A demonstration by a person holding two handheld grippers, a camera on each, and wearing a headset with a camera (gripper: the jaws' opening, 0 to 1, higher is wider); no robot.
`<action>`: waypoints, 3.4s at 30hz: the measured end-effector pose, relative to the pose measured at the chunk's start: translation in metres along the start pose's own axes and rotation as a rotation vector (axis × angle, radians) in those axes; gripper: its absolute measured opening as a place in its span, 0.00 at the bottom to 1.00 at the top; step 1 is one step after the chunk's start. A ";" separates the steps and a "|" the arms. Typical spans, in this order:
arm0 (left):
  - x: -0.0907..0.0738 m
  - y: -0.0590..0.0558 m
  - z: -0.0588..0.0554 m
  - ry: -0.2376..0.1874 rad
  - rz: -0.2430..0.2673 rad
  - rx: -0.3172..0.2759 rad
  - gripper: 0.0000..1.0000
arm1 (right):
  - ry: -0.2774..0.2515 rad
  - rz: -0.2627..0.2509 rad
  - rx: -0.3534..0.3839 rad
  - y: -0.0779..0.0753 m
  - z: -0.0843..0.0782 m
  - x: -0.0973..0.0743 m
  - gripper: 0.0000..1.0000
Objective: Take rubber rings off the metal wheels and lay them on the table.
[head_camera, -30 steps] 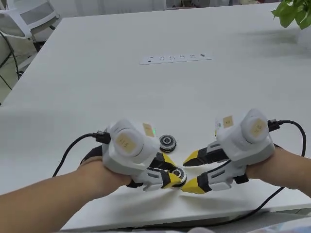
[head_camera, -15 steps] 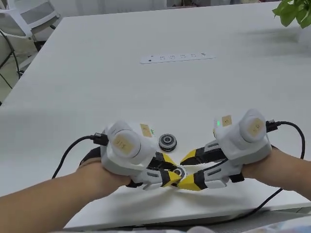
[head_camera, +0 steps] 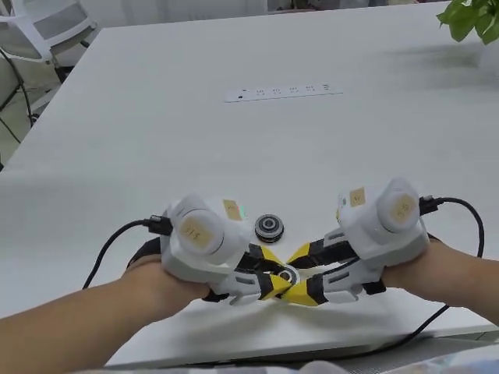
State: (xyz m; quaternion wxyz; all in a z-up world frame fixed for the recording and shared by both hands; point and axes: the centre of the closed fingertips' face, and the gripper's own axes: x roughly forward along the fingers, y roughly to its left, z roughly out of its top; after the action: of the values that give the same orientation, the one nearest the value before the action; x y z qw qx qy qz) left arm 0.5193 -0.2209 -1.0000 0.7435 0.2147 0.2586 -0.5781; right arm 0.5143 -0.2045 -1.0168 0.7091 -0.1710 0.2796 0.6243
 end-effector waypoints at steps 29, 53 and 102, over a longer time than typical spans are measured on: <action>0.001 0.000 -0.002 -0.004 0.001 0.009 0.14 | 0.043 -0.020 -0.051 0.000 -0.008 -0.009 0.20; 0.001 0.000 -0.002 -0.008 0.010 0.002 0.14 | 0.051 -0.026 0.007 -0.003 -0.014 -0.014 0.04; 0.001 0.000 -0.001 -0.006 0.016 0.007 0.13 | -0.038 -0.001 0.336 -0.004 -0.012 -0.023 0.00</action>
State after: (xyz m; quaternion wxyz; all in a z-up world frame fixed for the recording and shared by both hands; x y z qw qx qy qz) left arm 0.5190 -0.2207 -1.0018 0.7479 0.2178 0.2528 -0.5738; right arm 0.5148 -0.2301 -1.0124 0.7334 -0.0381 0.3664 0.5713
